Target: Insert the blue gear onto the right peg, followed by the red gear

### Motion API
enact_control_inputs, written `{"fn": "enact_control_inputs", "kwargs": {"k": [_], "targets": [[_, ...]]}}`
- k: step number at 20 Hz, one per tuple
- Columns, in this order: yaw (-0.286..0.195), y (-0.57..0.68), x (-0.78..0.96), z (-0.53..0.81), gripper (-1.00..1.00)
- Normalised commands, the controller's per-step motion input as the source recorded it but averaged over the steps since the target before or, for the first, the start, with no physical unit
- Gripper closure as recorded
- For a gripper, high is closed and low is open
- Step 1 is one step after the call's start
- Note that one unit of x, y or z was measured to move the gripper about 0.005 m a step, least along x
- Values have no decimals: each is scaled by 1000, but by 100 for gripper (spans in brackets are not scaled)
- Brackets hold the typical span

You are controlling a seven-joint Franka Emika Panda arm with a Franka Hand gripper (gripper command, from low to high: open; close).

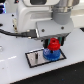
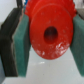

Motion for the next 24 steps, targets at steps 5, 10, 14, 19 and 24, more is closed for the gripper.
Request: {"fn": "enact_control_inputs", "kwargs": {"k": [5, 10, 14, 19, 24], "targets": [[0, -73, 174, -58, 100], [0, -101, 223, -139, 100], [0, -146, 211, -181, 100], [0, -48, 170, -61, 100], [0, -53, 145, -124, 100]]}}
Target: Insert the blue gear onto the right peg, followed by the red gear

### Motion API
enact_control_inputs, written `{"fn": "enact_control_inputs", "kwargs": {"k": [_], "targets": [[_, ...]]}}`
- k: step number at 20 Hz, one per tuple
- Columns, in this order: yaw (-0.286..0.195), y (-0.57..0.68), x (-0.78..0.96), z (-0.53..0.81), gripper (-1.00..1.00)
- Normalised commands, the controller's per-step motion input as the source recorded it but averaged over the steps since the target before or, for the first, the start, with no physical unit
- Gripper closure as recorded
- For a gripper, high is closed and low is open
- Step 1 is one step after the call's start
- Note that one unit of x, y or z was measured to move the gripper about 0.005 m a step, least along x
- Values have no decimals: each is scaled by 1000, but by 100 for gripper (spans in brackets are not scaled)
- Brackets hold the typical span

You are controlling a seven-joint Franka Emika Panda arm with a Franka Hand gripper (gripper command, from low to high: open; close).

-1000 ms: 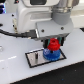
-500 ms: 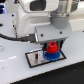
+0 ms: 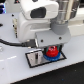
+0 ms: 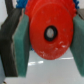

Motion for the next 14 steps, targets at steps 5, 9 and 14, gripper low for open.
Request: {"fn": "enact_control_inputs", "kwargs": {"k": [5, 9, 14], "targets": [[0, 28, 41, 124, -100], [0, 43, 16, 174, -100], [0, 58, -4, 568, -100]]}}
